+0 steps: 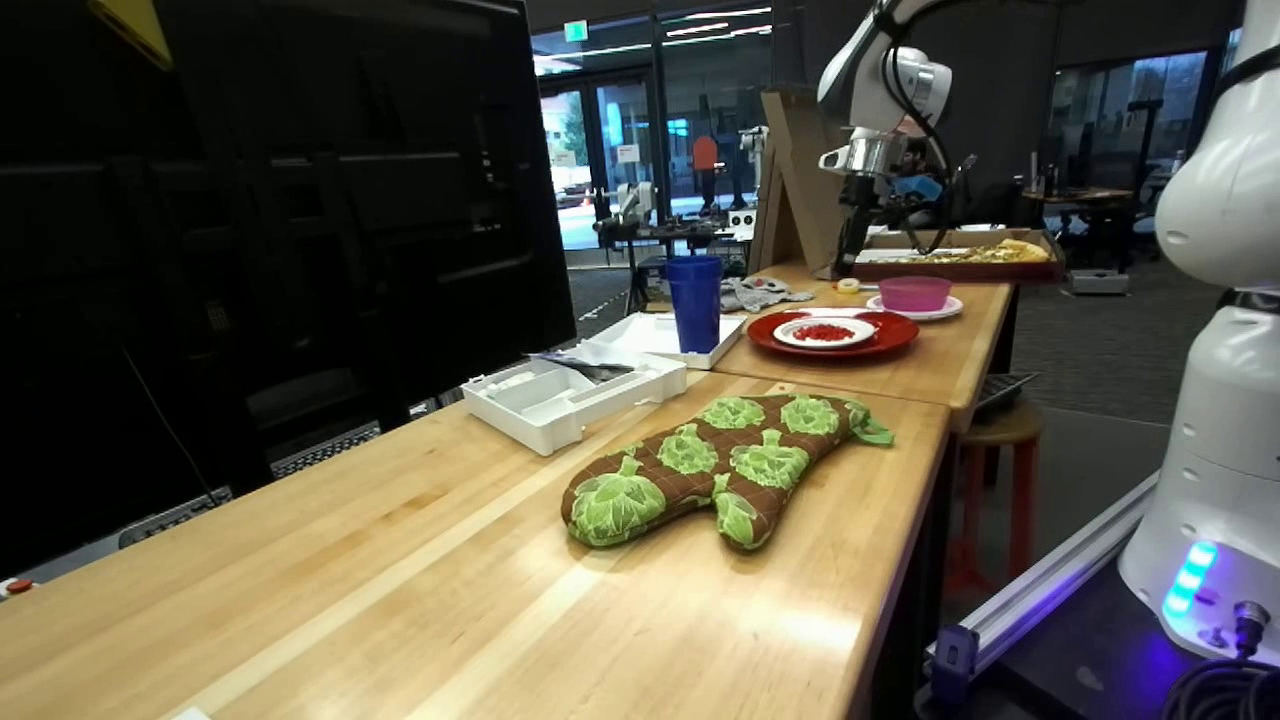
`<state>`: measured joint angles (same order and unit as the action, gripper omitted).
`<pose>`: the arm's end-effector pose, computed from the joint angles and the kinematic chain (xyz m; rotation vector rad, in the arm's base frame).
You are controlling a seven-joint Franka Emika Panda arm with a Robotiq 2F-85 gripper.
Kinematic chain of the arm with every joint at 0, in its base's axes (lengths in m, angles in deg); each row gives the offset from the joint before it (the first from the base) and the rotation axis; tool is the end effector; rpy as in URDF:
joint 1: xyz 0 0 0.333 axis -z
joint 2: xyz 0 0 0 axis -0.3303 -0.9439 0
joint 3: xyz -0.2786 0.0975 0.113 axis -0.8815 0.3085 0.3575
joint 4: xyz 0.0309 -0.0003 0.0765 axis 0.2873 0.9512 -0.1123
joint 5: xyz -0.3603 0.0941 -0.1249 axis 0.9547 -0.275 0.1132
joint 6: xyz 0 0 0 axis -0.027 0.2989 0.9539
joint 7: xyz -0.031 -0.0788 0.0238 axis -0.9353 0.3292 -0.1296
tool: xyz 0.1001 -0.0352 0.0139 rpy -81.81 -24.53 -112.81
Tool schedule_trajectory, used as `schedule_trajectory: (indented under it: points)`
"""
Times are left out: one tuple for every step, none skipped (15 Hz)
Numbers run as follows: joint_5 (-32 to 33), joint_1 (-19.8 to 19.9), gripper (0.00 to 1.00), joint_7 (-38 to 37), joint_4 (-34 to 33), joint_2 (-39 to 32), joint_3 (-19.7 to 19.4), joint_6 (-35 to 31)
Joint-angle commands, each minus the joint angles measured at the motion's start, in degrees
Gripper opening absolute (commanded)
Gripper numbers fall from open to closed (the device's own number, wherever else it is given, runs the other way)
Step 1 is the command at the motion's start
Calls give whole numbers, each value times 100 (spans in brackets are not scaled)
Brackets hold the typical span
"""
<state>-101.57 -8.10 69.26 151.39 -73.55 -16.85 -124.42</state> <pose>0.5155 -0.1865 0.3631 -2.7287 -1.0984 -0.3107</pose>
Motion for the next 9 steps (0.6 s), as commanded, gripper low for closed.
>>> schedule_trajectory:
  points:
    - [258,156,100,-326,5,82,-117,-86]
    - [308,215,100,-377,3,84,-173,-94]
    - [299,268,100,-399,0,86,-215,-88]
    - [264,325,100,-400,5,92,-259,-91]
    - [213,388,100,-376,22,108,-308,-96]
    - [189,439,100,-373,26,109,-350,-97]
    - [177,488,100,-371,42,118,-389,-109]
    - [161,536,100,-362,57,128,-427,-117]
    - [143,587,100,-337,77,144,-468,-120]
